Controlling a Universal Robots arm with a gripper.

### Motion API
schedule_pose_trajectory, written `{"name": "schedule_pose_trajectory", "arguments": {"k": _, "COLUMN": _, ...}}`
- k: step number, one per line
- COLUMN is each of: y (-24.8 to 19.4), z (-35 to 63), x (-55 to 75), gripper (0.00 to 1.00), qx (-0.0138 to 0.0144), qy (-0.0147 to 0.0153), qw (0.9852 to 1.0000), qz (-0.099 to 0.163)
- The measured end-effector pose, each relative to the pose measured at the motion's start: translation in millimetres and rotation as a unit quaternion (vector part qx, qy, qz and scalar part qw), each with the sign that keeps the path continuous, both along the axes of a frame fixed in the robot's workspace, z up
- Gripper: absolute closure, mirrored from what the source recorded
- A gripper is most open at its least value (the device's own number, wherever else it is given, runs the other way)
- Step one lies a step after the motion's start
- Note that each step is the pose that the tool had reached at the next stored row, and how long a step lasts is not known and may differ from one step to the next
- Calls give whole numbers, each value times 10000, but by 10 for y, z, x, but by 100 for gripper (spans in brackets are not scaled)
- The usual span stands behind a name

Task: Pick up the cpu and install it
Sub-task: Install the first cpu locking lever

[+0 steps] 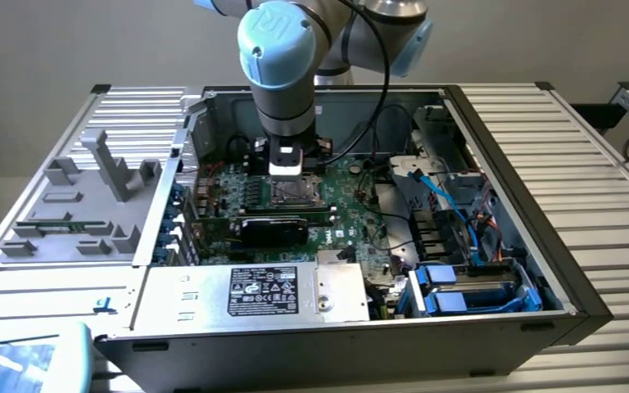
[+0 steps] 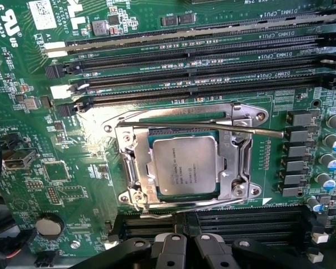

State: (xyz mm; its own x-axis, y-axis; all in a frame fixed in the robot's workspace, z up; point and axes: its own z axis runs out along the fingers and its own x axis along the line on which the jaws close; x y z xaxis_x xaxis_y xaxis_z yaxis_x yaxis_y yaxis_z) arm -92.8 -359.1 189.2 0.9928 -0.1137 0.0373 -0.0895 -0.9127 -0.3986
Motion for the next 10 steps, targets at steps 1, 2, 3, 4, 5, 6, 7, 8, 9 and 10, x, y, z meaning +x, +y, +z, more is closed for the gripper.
{"name": "schedule_pose_trajectory", "arguments": {"k": 1, "y": -3, "z": -1, "x": 0, "gripper": 88, "qx": 0, "qy": 0, "qw": 10000, "qz": -1}}
{"name": "schedule_pose_trajectory", "arguments": {"k": 2, "y": -6, "z": -1, "x": 0, "gripper": 88, "qx": 0, "qy": -1, "qw": 10000, "qz": -1}}
{"name": "schedule_pose_trajectory", "arguments": {"k": 3, "y": -9, "z": 0, "x": 0, "gripper": 88, "qx": 0, "qy": 0, "qw": 10000, "qz": -2}}
{"name": "schedule_pose_trajectory", "arguments": {"k": 4, "y": -12, "z": 0, "x": 0, "gripper": 88, "qx": 0, "qy": 0, "qw": 10000, "qz": -2}}
{"name": "schedule_pose_trajectory", "arguments": {"k": 5, "y": -15, "z": 0, "x": 0, "gripper": 88, "qx": 0, "qy": 0, "qw": 10000, "qz": -2}}
{"name": "schedule_pose_trajectory", "arguments": {"k": 6, "y": -15, "z": 0, "x": 0, "gripper": 88, "qx": 0, "qy": 0, "qw": 10000, "qz": -3}}
{"name": "schedule_pose_trajectory", "arguments": {"k": 7, "y": -15, "z": 0, "x": 0, "gripper": 88, "qx": 0, "qy": 0, "qw": 10000, "qz": -3}}
{"name": "schedule_pose_trajectory", "arguments": {"k": 8, "y": -17, "z": 0, "x": 0, "gripper": 88, "qx": 0, "qy": 0, "qw": 10000, "qz": -3}}
{"name": "schedule_pose_trajectory", "arguments": {"k": 9, "y": -20, "z": 0, "x": 0, "gripper": 88, "qx": 0, "qy": 0, "qw": 10000, "qz": -3}}
{"name": "schedule_pose_trajectory", "arguments": {"k": 10, "y": -20, "z": -1, "x": 0, "gripper": 88, "qx": 0, "qy": 0, "qw": 10000, "qz": -2}}
